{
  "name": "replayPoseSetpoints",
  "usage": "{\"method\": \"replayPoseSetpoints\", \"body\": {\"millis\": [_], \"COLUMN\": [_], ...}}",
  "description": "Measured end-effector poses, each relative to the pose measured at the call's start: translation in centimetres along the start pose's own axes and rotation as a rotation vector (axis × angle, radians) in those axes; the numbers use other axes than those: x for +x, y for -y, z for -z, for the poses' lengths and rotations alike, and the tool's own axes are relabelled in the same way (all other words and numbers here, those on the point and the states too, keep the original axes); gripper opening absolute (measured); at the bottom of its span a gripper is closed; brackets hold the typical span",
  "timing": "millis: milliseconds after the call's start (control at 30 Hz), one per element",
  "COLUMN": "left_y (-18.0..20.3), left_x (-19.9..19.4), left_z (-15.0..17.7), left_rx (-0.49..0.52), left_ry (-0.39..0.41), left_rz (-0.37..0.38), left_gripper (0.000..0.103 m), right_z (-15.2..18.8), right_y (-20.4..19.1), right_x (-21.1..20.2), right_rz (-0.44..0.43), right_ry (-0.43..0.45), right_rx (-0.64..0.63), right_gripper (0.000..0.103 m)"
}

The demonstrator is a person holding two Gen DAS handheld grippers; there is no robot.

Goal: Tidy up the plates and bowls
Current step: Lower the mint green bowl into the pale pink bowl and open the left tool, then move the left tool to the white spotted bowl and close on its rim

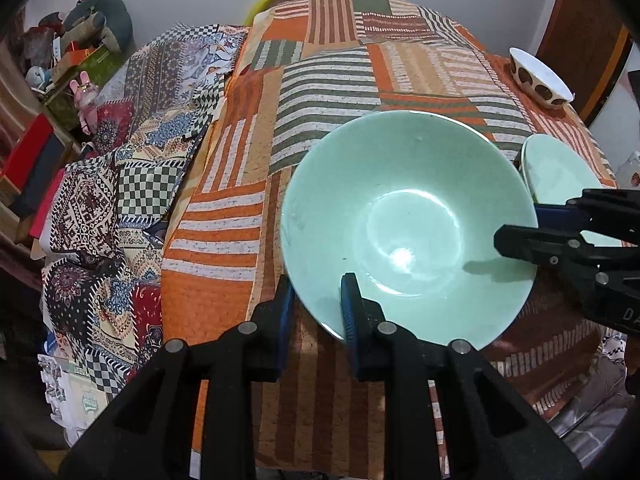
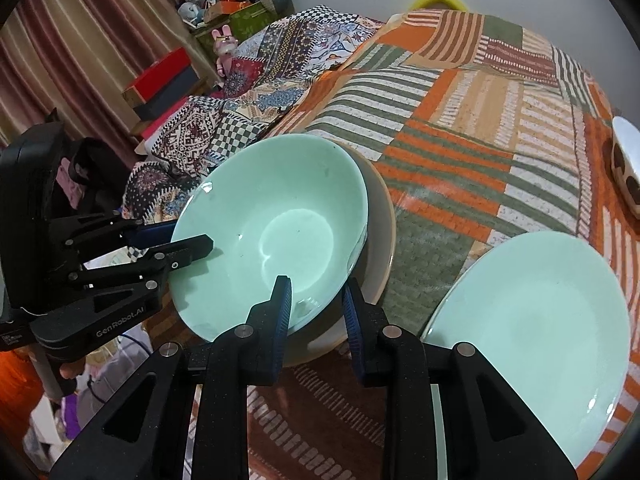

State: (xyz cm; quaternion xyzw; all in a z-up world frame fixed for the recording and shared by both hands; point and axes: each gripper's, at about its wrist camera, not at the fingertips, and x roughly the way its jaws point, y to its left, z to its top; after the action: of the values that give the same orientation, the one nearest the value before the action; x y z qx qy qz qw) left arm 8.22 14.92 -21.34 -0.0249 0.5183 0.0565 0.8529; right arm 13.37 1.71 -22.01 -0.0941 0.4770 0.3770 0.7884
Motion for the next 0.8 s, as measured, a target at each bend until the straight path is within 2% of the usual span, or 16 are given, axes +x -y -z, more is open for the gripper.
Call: {"method": "replayPoseSetpoints", "body": {"millis": [233, 333, 433, 500, 633, 800], "left_y": [0.4, 0.5, 0.8, 1.2, 2.7, 5.0], "left_x": [-1.0, -2.1, -3.6, -4.8, -7.4, -10.1], "left_z": [-0.4, -0.8, -1.5, -2.1, -3.7, -5.8], "left_rx": [0.003, 0.005, 0.004, 0.006, 0.013, 0.037], "left_ry": [0.017, 0.047, 0.087, 0.115, 0.202, 0.301], "left_rz": [-0.008, -0.016, -0.017, -0.011, 0.000, 0.026], "left_gripper": [0.028, 0.040, 0.044, 0.047, 0.059, 0.063], "right_z": [-0.4, -0.5, -0.7, -0.9, -1.0, -0.7], "right_y": [0.3, 0.4, 0.7, 1.2, 2.9, 5.3], "right_x": [-0.6, -1.3, -2.8, -3.8, -6.2, -9.5], "right_rz": [0.044, 0.068, 0.078, 0.078, 0.089, 0.136], "right_ry": [0.014, 0.039, 0.091, 0.115, 0.163, 0.225], "right_rx": [-0.021, -0.024, -0.026, -0.020, 0.006, 0.036], "right_gripper": [0.028, 0.041, 0.048, 0.048, 0.048, 0.050]}}
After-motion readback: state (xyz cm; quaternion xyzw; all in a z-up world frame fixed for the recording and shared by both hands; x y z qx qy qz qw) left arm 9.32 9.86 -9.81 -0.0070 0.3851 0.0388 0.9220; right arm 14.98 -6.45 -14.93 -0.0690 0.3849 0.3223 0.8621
